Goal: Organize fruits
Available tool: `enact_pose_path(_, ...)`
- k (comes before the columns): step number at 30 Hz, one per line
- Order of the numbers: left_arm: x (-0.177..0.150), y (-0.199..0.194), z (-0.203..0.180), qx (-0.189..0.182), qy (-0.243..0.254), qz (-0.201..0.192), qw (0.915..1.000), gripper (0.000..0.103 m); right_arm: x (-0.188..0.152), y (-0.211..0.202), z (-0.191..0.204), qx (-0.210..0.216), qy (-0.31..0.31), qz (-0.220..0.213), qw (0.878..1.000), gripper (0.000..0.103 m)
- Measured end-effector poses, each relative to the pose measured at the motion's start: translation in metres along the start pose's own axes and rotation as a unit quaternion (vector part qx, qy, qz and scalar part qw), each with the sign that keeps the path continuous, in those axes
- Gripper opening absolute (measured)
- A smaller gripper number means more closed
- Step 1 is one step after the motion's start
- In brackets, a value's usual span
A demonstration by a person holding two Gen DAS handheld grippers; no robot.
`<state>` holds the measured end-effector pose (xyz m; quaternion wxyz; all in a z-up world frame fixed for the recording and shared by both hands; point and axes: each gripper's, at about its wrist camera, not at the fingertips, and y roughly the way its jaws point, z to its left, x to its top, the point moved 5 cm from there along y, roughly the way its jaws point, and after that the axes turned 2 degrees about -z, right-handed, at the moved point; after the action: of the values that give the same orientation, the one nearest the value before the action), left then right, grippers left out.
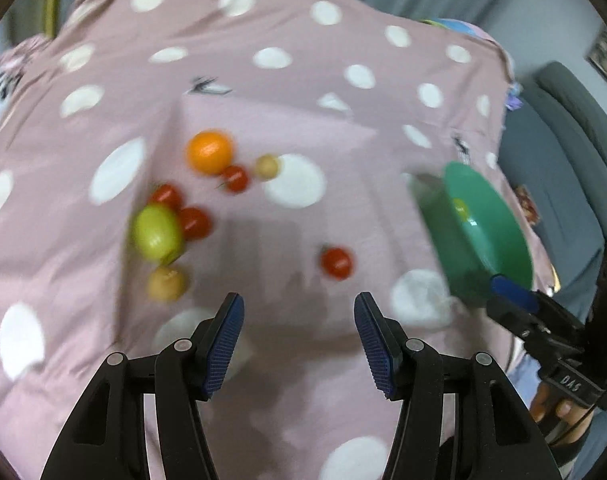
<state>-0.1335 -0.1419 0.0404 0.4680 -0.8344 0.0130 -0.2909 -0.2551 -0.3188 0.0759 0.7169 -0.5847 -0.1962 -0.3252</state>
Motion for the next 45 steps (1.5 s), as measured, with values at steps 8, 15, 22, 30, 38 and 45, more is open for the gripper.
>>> enact_pose_path(8,-0.024,-0.012,0.041,-0.013,-0.045,0.001,0.9989,0.057,-0.010,0.033,0.036,0.026,-0.029,0.044,0.998,0.052)
enact_pose_path(15,-0.019,-0.021,0.051,-0.033,-0.048,-0.023,0.9981,0.057,-0.009,0.060,0.050,0.029,-0.046,0.068,0.996,0.052)
enact_pose_path(22,-0.011,-0.017,0.051,-0.057,-0.031,-0.038,0.9972,0.057,0.002,0.080,0.050,0.015,-0.061,0.073,0.995,0.052)
enact_pose_path(30,0.006,-0.009,0.049,-0.051,-0.002,-0.044,0.9977,0.057,0.010,0.108,0.042,0.000,-0.072,0.089,0.993,0.052)
enact_pose_path(38,0.041,0.009,0.037,-0.019,0.051,-0.042,0.9976,0.057,0.013,0.132,0.040,0.002,-0.090,0.109,0.990,0.049)
enact_pose_path(45,0.061,0.038,0.026,0.002,0.083,-0.019,0.9964,0.057,0.017,0.143,0.041,0.010,-0.105,0.112,0.988,0.036)
